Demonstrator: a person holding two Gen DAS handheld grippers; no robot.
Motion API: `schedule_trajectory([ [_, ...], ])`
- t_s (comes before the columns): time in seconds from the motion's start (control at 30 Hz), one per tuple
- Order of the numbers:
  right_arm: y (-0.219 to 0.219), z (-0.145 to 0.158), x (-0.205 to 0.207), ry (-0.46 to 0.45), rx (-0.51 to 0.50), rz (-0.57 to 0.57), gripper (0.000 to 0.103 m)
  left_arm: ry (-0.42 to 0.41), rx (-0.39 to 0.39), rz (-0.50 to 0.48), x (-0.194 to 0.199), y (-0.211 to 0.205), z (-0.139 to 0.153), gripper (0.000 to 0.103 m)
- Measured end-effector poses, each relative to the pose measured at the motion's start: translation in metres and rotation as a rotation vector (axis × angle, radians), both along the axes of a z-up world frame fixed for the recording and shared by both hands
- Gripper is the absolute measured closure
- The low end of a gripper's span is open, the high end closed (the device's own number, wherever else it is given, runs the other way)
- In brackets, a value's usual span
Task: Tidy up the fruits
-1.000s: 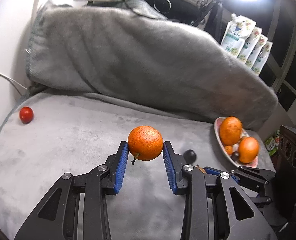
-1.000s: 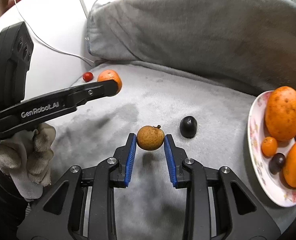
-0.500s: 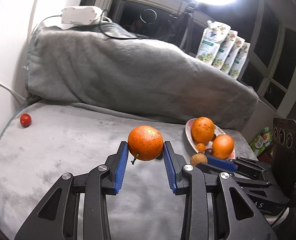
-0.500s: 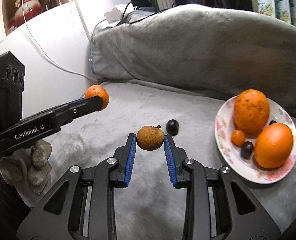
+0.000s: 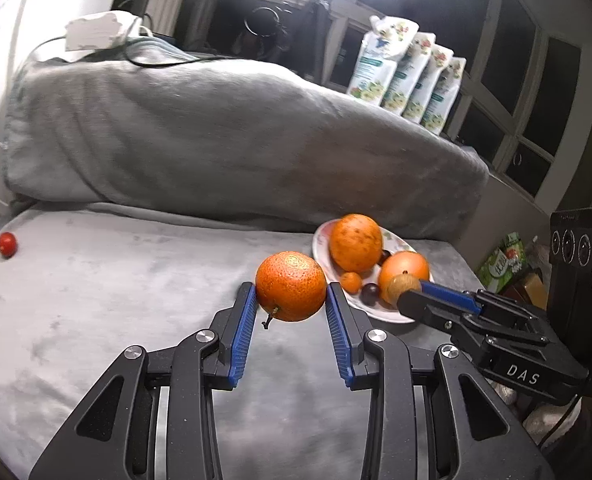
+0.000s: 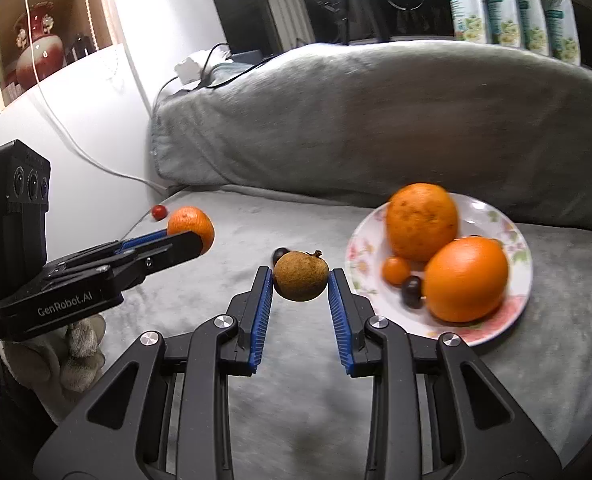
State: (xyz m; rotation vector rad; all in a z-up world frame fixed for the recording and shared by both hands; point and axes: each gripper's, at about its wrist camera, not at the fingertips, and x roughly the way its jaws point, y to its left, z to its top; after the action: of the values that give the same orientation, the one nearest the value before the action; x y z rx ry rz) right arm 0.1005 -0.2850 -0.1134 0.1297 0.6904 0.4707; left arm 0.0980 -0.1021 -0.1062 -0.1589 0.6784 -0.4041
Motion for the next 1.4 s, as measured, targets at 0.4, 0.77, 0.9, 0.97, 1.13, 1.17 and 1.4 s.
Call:
schedule_trajectory([
  [0.4, -0.049, 0.003, 0.001, -0.017, -0.009, -0.081, 0.073, 0.020, 0.014, -0.070, 0.009, -0.045, -0.007, 0.069],
  [0.77, -0.074, 0.007, 0.018, -0.035, -0.045, -0.119, 0.073, 0.048, 0.033, -0.115, 0.019, -0.073, -0.016, 0.069],
  [0.9, -0.082, 0.007, 0.026, -0.035, -0.050, -0.132, 0.073, 0.054, 0.039, -0.125, 0.023, -0.080, -0.018, 0.069],
  [0.97, -0.086, 0.005, 0.030, -0.031, -0.053, -0.136, 0.073, 0.058, 0.042, -0.129, 0.024, -0.083, -0.019, 0.069],
  [1.13, -0.094, 0.001, 0.042, -0.016, -0.054, -0.148, 0.073, 0.071, 0.044, -0.135, 0.030, -0.087, -0.023, 0.069],
  [1.17, -0.095, 0.000, 0.044, -0.014, -0.054, -0.150, 0.073, 0.073, 0.045, -0.137, 0.031, -0.088, -0.024, 0.069],
  [1.4, -0.101, -0.003, 0.056, -0.002, -0.052, -0.149, 0.073, 0.084, 0.052, -0.150, 0.037, -0.094, -0.027, 0.069],
])
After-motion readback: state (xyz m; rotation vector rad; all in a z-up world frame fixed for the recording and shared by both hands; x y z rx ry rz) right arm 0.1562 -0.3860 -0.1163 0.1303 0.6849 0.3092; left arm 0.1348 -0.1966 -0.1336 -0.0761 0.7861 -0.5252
